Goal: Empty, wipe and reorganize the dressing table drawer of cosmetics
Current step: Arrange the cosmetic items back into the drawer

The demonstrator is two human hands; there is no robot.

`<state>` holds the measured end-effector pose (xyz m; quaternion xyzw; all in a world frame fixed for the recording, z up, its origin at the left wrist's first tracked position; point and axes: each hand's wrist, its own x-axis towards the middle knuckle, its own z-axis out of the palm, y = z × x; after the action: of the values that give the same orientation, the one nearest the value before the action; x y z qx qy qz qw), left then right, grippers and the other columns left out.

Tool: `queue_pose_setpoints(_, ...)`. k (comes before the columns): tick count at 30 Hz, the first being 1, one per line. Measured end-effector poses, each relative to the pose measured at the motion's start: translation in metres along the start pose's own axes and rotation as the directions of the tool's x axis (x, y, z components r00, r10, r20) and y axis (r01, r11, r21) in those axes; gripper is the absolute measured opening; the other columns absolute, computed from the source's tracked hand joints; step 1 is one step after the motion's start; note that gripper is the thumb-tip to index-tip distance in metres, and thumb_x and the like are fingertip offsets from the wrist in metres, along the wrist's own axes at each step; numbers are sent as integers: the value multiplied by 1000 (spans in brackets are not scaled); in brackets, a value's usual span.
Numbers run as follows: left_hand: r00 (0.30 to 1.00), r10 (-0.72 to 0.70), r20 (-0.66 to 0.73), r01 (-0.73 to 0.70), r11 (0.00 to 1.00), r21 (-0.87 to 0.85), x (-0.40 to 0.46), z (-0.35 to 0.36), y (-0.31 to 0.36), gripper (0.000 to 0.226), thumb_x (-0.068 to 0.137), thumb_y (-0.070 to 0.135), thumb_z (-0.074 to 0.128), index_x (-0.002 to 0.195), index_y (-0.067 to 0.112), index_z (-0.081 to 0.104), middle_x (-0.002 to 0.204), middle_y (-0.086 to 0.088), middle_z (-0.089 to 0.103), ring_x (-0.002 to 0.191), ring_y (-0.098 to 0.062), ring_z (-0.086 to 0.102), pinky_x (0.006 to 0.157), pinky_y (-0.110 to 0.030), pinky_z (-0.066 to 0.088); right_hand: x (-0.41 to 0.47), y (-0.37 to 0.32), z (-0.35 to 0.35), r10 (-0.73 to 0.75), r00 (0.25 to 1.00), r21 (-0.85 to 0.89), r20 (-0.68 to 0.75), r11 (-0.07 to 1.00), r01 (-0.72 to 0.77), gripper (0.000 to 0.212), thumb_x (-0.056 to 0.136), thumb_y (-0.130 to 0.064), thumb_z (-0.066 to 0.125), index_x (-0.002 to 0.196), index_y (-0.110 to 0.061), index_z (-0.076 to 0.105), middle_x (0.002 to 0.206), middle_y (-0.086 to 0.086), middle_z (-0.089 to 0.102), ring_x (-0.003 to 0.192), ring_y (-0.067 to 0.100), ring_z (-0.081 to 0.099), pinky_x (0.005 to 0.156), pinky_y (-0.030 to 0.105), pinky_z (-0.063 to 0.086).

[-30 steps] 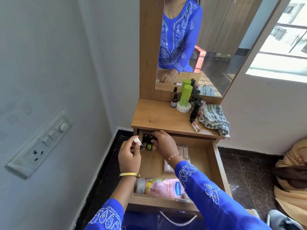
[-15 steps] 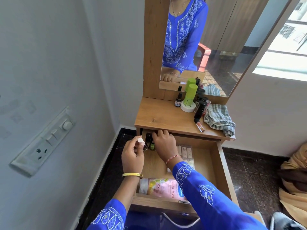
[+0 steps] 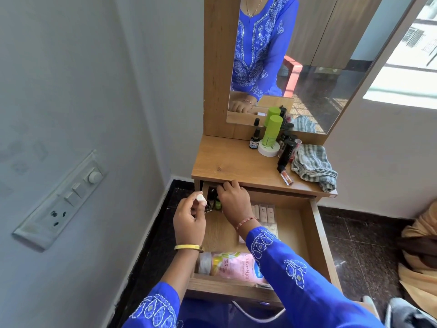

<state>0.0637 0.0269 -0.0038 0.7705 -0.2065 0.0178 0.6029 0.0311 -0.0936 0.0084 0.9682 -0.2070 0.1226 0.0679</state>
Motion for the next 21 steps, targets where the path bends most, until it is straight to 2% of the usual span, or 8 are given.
queue_pose_setpoints(2, 1000, 1, 3, -1, 1000, -2, 0, 0, 0, 23, 86, 8, 59, 108, 11, 65, 91, 2, 60, 79, -2, 56, 70, -12, 43, -5, 5, 4, 44, 999, 99, 11, 994, -45, 21, 59, -10, 79, 74, -11, 66, 69, 4, 63, 66, 23, 63, 41, 26, 45)
queue_pose_setpoints(5, 1000, 4, 0, -4, 1000, -7, -1, 0, 1, 23, 86, 7, 59, 108, 11, 65, 91, 3, 60, 80, -1, 56, 71, -13, 43, -15, 11, 5, 180, 981, 305, 73, 932, -194, 20, 86, -12, 58, 105, -5, 60, 101, 11, 61, 93, 30, 59, 67, 38, 51)
queue_pose_setpoints(9, 1000, 2, 7, -2, 1000, -16, -1, 0, 1, 22, 86, 7, 59, 107, 10, 65, 91, 2, 61, 80, -9, 58, 71, -16, 45, -23, 17, 5, 424, 886, 545, 188, 705, -453, 26, 85, -13, 61, 109, -3, 58, 105, 13, 64, 96, 29, 60, 80, 36, 49)
queue_pose_setpoints(12, 1000, 0, 11, 0, 1000, -11, 0, 0, 1, 22, 85, 6, 59, 106, 10, 65, 91, 1, 60, 81, -13, 59, 70, -15, 45, -19, 14, 10, 490, 800, 649, 346, 491, -581, 30, 80, -6, 67, 109, -3, 61, 106, 15, 68, 101, 27, 63, 87, 33, 49)
queue_pose_setpoints(13, 1000, 0, 12, 0, 1000, -9, 0, 0, 1, 22, 85, 5, 59, 106, 11, 65, 91, 1, 60, 81, -13, 59, 70, -15, 45, -17, 13, 11, 497, 781, 653, 378, 455, -605, 32, 79, -5, 68, 110, -2, 62, 107, 15, 68, 102, 26, 63, 87, 31, 48)
queue_pose_setpoints(16, 1000, 3, 14, -3, 1000, -5, 0, -1, -1, 22, 85, 4, 59, 105, 11, 66, 90, 0, 61, 79, -11, 59, 68, -14, 46, -12, 7, 13, 500, 759, 634, 418, 438, -638, 33, 78, -2, 69, 110, -1, 63, 109, 15, 68, 103, 26, 62, 83, 27, 45)
queue_pose_setpoints(21, 1000, 27, 13, -27, 1000, 1, 1, 1, -4, 20, 86, 7, 59, 105, 10, 65, 89, -5, 64, 78, -16, 61, 69, -13, 47, -6, 5, 19, 538, 746, 596, 393, 469, -651, 27, 80, 8, 53, 102, -1, 66, 105, 16, 69, 97, 26, 63, 68, 19, 35)
